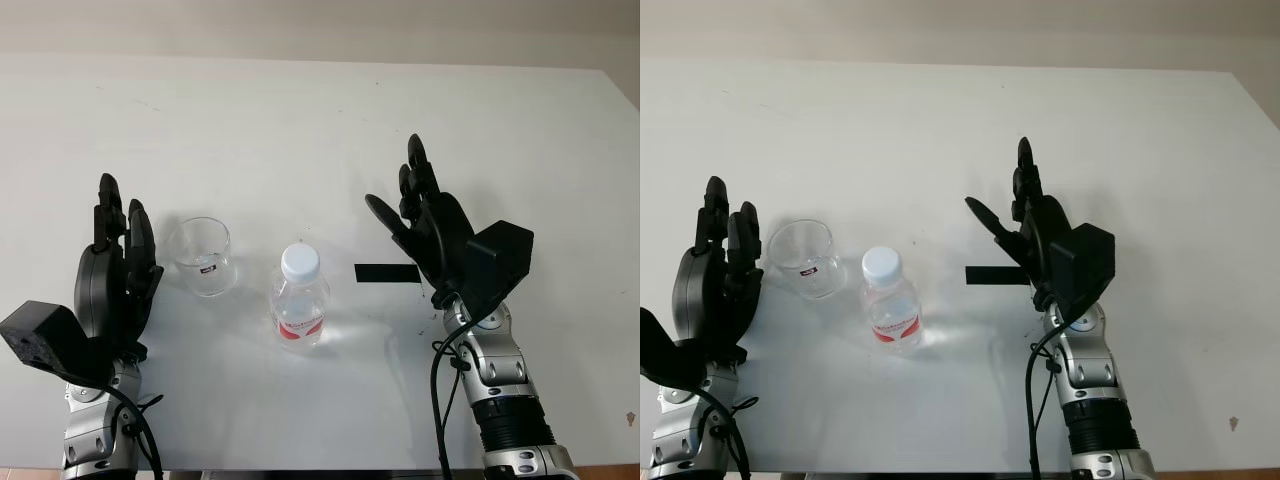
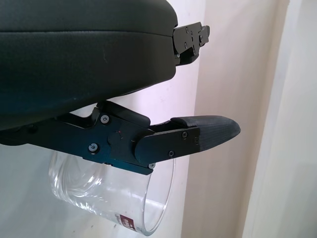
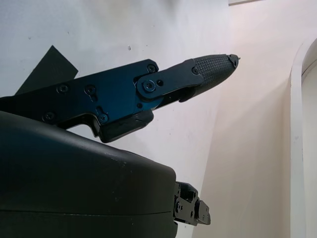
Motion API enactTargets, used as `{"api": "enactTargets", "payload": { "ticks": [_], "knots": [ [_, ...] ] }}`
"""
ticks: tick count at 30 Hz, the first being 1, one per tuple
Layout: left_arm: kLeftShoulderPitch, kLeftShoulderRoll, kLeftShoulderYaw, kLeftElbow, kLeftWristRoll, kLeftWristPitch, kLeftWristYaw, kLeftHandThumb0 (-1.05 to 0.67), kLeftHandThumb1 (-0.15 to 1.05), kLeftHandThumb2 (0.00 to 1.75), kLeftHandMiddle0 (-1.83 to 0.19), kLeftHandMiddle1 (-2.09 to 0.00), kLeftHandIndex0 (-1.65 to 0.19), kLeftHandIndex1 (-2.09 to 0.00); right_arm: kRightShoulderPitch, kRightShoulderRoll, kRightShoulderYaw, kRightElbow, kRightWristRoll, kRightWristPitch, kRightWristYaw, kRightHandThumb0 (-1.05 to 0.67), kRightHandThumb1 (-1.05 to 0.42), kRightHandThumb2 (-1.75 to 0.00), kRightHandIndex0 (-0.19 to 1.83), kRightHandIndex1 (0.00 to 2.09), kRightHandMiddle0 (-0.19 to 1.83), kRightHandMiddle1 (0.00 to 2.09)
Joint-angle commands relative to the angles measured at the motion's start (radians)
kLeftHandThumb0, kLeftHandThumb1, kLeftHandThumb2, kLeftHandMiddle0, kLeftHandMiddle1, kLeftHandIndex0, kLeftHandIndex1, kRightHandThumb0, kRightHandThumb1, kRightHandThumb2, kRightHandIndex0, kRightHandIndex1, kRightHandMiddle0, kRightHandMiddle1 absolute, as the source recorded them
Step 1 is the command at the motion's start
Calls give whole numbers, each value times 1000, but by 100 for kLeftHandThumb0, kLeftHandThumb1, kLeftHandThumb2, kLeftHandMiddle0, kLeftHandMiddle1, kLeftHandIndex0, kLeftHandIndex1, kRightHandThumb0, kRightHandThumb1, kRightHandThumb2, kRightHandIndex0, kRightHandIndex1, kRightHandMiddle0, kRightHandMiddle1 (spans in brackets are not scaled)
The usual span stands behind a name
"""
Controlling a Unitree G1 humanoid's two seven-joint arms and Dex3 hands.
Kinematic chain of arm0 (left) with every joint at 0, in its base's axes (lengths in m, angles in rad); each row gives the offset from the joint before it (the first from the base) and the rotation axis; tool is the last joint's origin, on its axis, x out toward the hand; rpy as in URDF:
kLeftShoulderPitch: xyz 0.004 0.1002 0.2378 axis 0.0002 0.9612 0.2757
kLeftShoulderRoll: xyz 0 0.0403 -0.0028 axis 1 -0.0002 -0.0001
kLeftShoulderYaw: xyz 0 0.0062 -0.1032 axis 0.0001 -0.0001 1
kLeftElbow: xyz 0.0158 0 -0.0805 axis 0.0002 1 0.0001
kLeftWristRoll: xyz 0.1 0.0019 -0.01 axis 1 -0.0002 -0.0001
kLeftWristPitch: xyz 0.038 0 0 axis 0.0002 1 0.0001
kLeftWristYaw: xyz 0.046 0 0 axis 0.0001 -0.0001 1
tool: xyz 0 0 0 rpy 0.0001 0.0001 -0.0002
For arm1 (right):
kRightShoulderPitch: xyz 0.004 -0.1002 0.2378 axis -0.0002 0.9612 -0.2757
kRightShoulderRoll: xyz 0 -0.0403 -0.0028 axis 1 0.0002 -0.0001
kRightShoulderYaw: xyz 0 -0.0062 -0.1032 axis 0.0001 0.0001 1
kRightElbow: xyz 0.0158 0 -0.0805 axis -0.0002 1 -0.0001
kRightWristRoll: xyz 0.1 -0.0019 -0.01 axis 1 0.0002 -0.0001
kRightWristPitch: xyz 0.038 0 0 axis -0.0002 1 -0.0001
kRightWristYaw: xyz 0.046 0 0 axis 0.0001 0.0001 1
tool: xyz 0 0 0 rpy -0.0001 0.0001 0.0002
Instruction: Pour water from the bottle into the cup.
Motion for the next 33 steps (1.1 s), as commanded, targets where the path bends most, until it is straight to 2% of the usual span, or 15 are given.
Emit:
{"api": "enactTargets", "payload": {
  "ticks": [1, 6, 13, 20, 26, 33],
  "knots": [
    [2, 12, 7, 1, -3, -17, -10, -67, 105, 56, 14, -5, 17, -5, 16, -13, 0, -31, -12, -14, -1, -74, -105, -7, -19, 0, -19, 0],
    [7, 15, 11, -3, 6, -22, -8, -68, 105, 54, 13, -6, 17, -6, 28, -24, 2, -30, -6, -15, 42, -75, -105, -7, -19, 0, -19, 0],
    [6, 16, 19, -6, -13, -5, -11, -67, 105, 51, 13, -5, 17, -5, 3, -81, 1, 64, 52, -80, 236, -83, -104, -6, -19, 0, -19, 0],
    [4, 13, 17, -4, 7, -21, -5, -68, 105, 52, 13, -6, 18, -5, -4, -199, 8, 0, 161, -53, 535, -86, -99, -4, -19, 0, -19, 0],
    [-10, 13, 16, 13, -2, -17, -11, -68, 105, 52, 13, -5, 17, -5, 9, -263, 38, -61, 208, -22, 704, -92, -97, -4, -19, 0, -19, 0],
    [-27, 22, 18, 29, -1, -16, -16, -68, 105, 52, 14, -5, 18, -5, 9, -272, 77, -80, 221, -13, 804, -97, -97, -5, -19, 0, -19, 0]
  ]
}}
